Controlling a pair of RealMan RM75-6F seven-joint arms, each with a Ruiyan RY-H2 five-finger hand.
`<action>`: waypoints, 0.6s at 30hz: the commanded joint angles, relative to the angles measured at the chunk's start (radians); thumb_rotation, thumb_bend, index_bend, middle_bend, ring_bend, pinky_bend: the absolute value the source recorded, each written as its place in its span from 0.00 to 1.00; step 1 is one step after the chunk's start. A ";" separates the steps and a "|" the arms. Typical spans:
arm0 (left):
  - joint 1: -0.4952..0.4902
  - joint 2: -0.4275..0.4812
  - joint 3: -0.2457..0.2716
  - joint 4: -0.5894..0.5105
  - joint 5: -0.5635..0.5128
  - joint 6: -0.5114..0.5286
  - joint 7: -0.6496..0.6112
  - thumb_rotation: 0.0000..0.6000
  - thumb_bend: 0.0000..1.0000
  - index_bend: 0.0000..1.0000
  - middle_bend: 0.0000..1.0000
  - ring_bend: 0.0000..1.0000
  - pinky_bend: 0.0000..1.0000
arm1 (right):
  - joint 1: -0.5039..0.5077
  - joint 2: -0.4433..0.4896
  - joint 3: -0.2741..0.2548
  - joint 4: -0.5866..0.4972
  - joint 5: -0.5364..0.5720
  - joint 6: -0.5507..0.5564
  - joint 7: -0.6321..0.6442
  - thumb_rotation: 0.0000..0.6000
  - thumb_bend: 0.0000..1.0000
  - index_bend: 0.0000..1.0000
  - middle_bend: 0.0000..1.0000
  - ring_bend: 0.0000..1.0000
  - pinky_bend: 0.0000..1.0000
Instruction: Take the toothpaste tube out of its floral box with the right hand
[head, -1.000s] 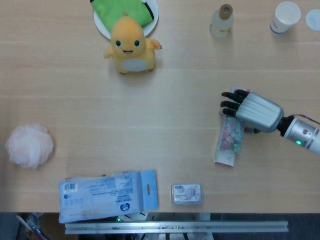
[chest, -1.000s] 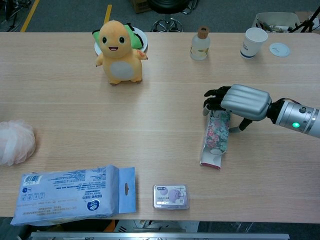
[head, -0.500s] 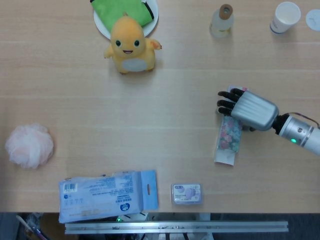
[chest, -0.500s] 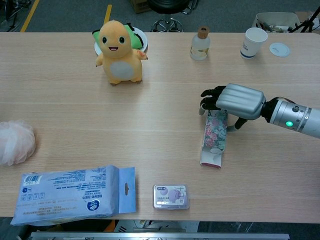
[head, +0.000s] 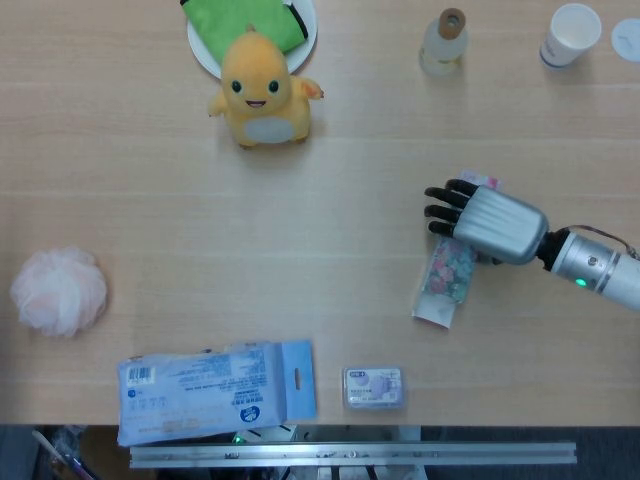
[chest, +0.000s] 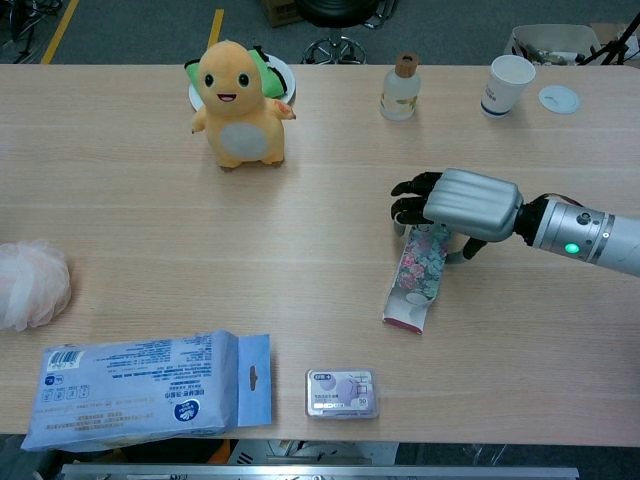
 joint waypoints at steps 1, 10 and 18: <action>0.001 0.000 -0.001 0.001 -0.002 -0.001 -0.003 1.00 0.00 0.00 0.00 0.00 0.20 | 0.004 -0.011 -0.006 0.012 0.001 -0.011 0.011 1.00 0.00 0.36 0.31 0.15 0.24; 0.003 -0.002 0.000 0.009 -0.005 -0.006 -0.013 1.00 0.00 0.00 0.00 0.00 0.20 | 0.001 -0.029 -0.016 0.045 0.011 -0.019 0.037 1.00 0.00 0.37 0.35 0.19 0.38; 0.002 -0.004 0.000 0.011 -0.004 -0.009 -0.012 1.00 0.00 0.00 0.00 0.00 0.21 | -0.006 -0.027 -0.018 0.050 0.021 -0.020 0.040 1.00 0.01 0.52 0.47 0.32 0.50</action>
